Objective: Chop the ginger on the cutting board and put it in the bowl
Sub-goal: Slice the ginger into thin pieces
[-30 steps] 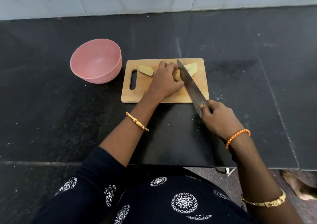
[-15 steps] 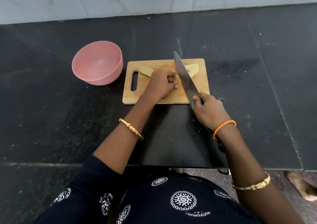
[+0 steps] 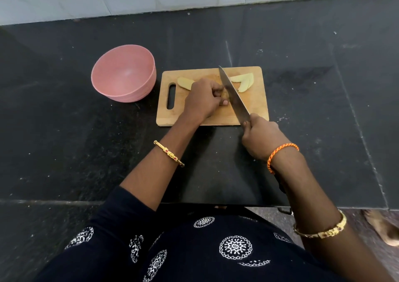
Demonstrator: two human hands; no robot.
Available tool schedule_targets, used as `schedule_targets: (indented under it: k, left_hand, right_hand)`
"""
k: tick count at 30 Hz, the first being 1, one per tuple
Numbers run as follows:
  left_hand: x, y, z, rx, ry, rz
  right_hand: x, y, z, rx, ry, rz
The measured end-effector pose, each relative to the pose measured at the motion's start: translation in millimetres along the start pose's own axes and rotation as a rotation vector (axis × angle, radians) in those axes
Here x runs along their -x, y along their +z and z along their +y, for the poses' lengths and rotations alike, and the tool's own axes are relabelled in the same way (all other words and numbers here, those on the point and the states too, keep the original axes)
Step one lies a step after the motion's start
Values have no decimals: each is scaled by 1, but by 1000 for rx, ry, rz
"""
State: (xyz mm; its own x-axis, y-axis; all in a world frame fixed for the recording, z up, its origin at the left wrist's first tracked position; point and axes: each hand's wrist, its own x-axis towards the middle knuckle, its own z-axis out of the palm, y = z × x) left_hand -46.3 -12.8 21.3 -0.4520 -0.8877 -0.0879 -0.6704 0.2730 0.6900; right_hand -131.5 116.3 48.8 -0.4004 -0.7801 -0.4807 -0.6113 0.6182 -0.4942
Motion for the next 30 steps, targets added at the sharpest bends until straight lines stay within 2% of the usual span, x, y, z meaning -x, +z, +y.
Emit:
schedule_targets:
  k: [4,8,14,21,30]
  left_hand:
    - [-2,-3,-5,-1,12,-6]
    - [-3,-4,-7,24,-3,-16]
    - [-4,-5,-7,59,-19,-43]
    - [-3,-1,-8,84,-43,-12]
    - [-4,-1,-9,112,-46,2]
  right_hand:
    - [18,2,14,19,1,-20]
    - [38,3,36,-73,-18,-21]
    - [30,-2,28,-189,-61,105]
    - [-4,-1,7,-146,-50,76]
    - [-7,4,-12,-19,31,64]
